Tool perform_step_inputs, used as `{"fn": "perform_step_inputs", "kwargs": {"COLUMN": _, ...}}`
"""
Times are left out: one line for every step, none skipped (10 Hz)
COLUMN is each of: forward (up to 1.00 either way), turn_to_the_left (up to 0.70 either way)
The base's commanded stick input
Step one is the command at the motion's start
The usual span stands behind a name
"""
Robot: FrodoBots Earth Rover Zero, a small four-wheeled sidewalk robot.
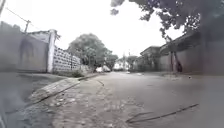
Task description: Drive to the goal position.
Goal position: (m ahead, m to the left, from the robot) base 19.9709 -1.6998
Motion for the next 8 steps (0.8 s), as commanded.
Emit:
{"fn": "perform_step_inputs", "kwargs": {"forward": 1.00, "turn_to_the_left": 0.00}}
{"fn": "perform_step_inputs", "kwargs": {"forward": 1.00, "turn_to_the_left": 0.00}}
{"fn": "perform_step_inputs", "kwargs": {"forward": 1.00, "turn_to_the_left": 0.00}}
{"fn": "perform_step_inputs", "kwargs": {"forward": 1.00, "turn_to_the_left": 0.00}}
{"fn": "perform_step_inputs", "kwargs": {"forward": 1.00, "turn_to_the_left": 0.00}}
{"fn": "perform_step_inputs", "kwargs": {"forward": 1.00, "turn_to_the_left": 0.00}}
{"fn": "perform_step_inputs", "kwargs": {"forward": 1.00, "turn_to_the_left": 0.00}}
{"fn": "perform_step_inputs", "kwargs": {"forward": 1.00, "turn_to_the_left": 0.00}}
